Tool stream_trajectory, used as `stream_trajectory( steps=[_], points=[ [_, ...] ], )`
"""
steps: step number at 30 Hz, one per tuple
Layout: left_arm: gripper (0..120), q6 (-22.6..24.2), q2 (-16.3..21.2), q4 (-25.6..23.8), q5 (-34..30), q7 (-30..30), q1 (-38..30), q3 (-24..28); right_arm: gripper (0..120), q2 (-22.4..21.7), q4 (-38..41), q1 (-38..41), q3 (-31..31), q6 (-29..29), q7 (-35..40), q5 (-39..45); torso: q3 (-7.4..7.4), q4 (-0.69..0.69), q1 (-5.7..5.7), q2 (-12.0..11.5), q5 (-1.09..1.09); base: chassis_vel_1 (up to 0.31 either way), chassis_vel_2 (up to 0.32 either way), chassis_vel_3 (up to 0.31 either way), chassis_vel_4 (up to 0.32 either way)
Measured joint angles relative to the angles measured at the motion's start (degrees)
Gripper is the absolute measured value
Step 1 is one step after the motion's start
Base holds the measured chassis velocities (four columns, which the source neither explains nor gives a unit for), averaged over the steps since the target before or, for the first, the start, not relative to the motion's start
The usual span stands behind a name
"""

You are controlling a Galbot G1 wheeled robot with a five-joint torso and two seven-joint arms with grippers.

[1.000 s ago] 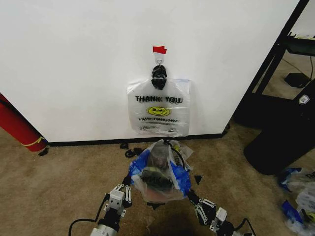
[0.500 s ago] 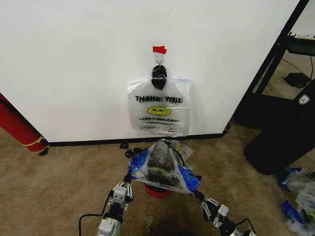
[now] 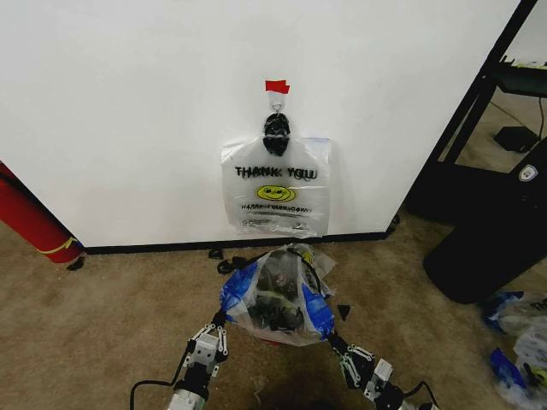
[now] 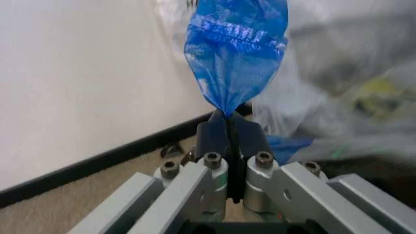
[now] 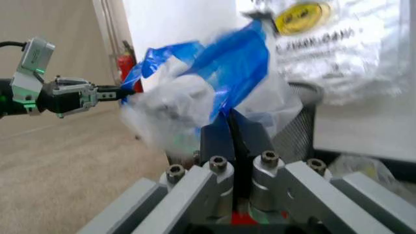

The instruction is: Pick up the garbage bag from the wall and place it over the trash bin.

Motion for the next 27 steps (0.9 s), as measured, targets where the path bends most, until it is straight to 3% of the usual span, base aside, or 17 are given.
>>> stream_trajectory(
  steps=[12,27],
  points=[
    [0,0.59,-0.99,3.95,0.86,0.15,-2.97,0.93,0,2.34,-5.79,2.41,-0.87,-0.01,2.96,-0.60,0.00,0.00,0.00,0.00,0.01,0.000,0.000,0.000,0.000],
    [0,-0.18,-0.80,7.10,4.28,0.98,-4.56,0.58,0,4.42,-6.37,4.01,-3.05,0.00,3.71,-2.96,0.00,0.00,0.00,0.00,0.01,0.000,0.000,0.000,0.000]
  ],
)
